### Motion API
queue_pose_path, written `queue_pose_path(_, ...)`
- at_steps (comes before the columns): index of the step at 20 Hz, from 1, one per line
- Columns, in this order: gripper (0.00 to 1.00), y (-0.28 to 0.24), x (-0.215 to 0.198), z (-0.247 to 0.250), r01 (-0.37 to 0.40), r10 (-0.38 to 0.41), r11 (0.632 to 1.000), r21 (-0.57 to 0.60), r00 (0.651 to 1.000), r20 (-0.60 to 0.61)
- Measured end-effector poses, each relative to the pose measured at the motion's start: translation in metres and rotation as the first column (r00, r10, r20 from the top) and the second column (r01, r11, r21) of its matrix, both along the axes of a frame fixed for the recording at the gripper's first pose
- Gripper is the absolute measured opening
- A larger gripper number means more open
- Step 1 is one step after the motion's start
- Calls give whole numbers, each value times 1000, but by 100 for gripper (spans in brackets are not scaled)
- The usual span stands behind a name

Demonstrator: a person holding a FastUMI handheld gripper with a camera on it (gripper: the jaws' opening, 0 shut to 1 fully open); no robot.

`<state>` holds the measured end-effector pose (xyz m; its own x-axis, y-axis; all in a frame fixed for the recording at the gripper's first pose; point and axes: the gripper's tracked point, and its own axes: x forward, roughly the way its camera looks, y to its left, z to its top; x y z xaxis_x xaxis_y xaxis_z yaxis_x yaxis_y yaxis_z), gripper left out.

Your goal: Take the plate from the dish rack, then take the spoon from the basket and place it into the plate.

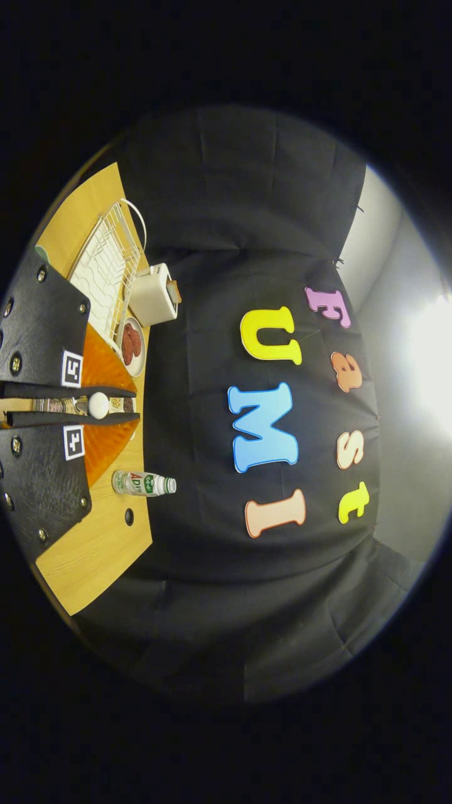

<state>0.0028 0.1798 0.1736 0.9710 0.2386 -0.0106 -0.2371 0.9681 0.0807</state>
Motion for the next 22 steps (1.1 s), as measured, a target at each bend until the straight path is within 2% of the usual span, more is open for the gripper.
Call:
queue_pose_path(5, 8, 1, -25, 21, -10, 10, 1000, 9, 1000, -28)
queue_pose_path(11, 8, -13, -54, 32, 20, -21, 1000, -22, 998, -62)
queue_pose_path(15, 8, -20, -62, 47, 61, -62, 998, -32, 997, -34)
queue_pose_path(22, 8, -9, -72, 30, 29, -34, 998, -61, 997, -72)
